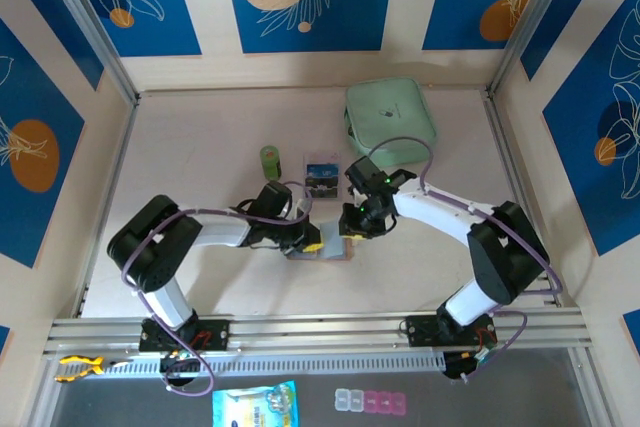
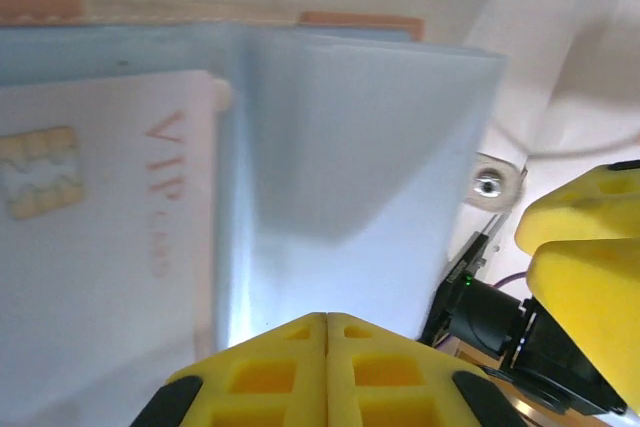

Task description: Take the credit cards out of the card holder

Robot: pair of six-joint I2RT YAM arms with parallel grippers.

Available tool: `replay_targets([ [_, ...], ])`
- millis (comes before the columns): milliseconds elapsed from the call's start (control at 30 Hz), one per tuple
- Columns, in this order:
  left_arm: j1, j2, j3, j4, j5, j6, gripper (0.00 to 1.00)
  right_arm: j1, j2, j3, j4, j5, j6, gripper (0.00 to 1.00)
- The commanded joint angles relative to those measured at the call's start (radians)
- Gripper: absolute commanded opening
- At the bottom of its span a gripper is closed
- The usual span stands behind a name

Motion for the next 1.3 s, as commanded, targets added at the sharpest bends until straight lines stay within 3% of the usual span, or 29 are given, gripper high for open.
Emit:
replay_targets([
  [0,0.002,-0.07,0.059,-0.129,-0.036,0.057,0.07,0.017,-0.024,0.053,-0.059,-0.002,-0.008,0.27],
  [267,0.083,-0.139,0.104,-0.432,-0.169,0.28,0.09,0.035,0.057,0.039,0.136,-0.201,0.051,0.25],
  [400,0.125,-0.135,0.064,-0.409,-0.159,0.3,0.11,0.034,0.15,0.019,0.192,-0.215,0.056,0.24],
  [600,0.14,-0.097,0.024,-0.345,-0.122,0.296,0.13,0.025,0.229,-0.027,0.164,-0.082,0.024,0.22],
  [733,0.14,-0.08,-0.007,-0.298,-0.108,0.272,0.13,0.025,0.264,-0.047,0.169,-0.068,0.013,0.21],
  [1267,0.134,-0.103,-0.079,-0.245,-0.081,0.22,0.11,0.032,0.115,0.016,0.121,-0.133,0.02,0.2],
])
